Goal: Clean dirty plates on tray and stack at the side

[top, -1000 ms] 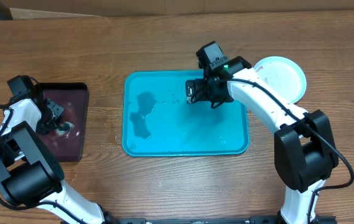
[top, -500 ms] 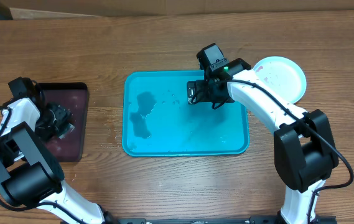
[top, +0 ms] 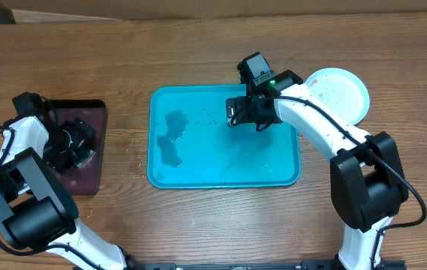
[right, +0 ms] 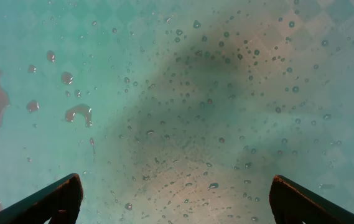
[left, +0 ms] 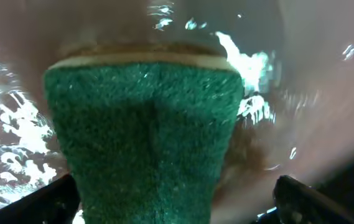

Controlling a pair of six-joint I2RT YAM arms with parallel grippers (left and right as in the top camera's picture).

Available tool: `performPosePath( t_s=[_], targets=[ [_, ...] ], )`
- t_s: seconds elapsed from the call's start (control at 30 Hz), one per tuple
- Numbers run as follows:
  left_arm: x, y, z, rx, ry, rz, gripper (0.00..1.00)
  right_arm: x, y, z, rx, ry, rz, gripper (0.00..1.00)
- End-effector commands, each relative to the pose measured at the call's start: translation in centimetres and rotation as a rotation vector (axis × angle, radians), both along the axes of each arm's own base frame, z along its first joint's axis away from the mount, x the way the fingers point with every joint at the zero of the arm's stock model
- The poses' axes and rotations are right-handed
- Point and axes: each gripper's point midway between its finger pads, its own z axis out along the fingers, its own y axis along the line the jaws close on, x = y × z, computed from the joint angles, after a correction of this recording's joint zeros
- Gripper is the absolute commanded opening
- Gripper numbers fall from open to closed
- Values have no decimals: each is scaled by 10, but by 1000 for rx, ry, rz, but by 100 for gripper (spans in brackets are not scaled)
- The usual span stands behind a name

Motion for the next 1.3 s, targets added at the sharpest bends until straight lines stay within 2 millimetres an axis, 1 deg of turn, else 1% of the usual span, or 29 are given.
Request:
performPosePath(
  t_s=[0.0,0.03,0.07,0.1,0.13,0.17,0.23,0.3,0.33,0.37,0.4,0.43,0.47,0.5,0.53,0.57,0.77,0.8,0.83,0.87,0.9,0.93,0.97,1.07,1.1,1.13,1.17,1.27],
  targets=[
    [-19,-16,-22,-75,78,3,100,3,-2,3,-5,-16,1,97],
    [-21,-17,-22,-79,85,4,100,3,-2,3,-5,-16,1,97],
    [-23,-18,-22,-83,93,3,95,3,-2,3,-5,-16,2,97],
    [-24,-18,-22,-86,99,4,86,3,-2,3,-5,-16,1,97],
    [-25,-19,-22,-88,102,4,75,3,-2,3,-5,-16,2,97],
    [-26,-19,-22,-90,106,4,61,3,-2,3,-5,-16,2,97],
    [-26,-20,-22,-92,109,4,29,3,-2,2,-5,-16,2,97],
    [-26,-20,-22,-91,108,4,8,3,-2,2,-5,-16,2,97],
    [-25,-19,-22,-89,104,4,4,2,-2,2,-6,-15,2,97],
    [-24,-18,-22,-86,99,4,4,2,-2,2,-6,-15,2,97],
    [-23,-18,-22,-83,95,4,6,2,-2,2,-6,-15,2,97],
    [-22,-17,-22,-81,92,4,12,2,-2,2,-6,-14,2,97],
    [-21,-16,-22,-77,87,4,23,2,-2,2,-6,-14,2,97],
    [-20,-15,-22,-72,83,4,47,2,-2,2,-7,-14,2,97],
    [-19,-13,-22,-64,79,5,85,2,-2,2,-7,-13,2,97],
    [-17,-11,-22,-51,73,5,100,2,-2,2,-7,-12,2,97],
    [-12,17,-22,95,71,19,100,1,-3,2,-9,-9,2,97],
    [-12,20,-21,111,72,22,93,1,-3,2,-9,-9,2,97],
    [-11,23,-21,123,69,23,60,1,-3,2,-9,-9,2,97],
    [-10,23,-21,126,65,24,43,1,-3,2,-9,-9,2,97],
    [-9,24,-21,128,59,25,18,1,-3,2,-9,-9,2,97],
    [-7,25,-21,131,52,25,4,1,-3,2,-8,-10,2,97],
    [-5,25,-20,133,46,26,4,1,-3,2,-8,-10,2,97],
    [-1,28,-20,142,28,26,5,1,-3,2,-8,-10,1,97],
    [0,29,-19,146,22,27,23,1,-3,2,-8,-10,1,97],
    [1,29,-19,148,18,27,74,1,-3,2,-8,-10,1,97],
    [2,30,-19,153,13,28,100,1,-3,2,-8,-10,1,97],
    [6,33,-18,162,0,30,100,1,-3,2,-9,-9,1,97]
  ],
)
